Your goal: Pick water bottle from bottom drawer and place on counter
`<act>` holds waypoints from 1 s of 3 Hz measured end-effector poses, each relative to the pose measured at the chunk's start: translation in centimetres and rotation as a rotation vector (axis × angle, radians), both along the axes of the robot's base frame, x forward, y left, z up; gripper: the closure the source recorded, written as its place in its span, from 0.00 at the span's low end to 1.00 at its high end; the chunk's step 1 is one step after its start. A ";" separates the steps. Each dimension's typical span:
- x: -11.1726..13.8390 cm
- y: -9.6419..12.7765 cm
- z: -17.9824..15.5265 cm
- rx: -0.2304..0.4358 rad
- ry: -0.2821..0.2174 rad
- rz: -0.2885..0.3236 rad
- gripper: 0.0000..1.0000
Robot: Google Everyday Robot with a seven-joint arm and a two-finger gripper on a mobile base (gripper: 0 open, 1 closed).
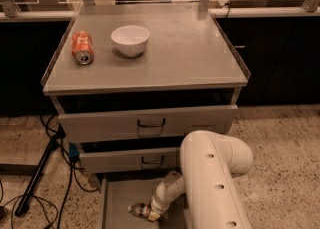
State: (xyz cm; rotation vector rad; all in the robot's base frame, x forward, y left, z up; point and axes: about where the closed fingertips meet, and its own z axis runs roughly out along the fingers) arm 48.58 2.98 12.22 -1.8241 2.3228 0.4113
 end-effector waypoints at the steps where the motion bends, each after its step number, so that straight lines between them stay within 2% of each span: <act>1: 0.0 0.0 0.0 0.000 0.000 0.000 0.97; 3: 0.2 -0.4 1.4 -0.005 -0.005 -0.015 1.00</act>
Offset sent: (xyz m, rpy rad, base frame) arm 0.0000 0.0000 0.0000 0.0000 0.0000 0.0000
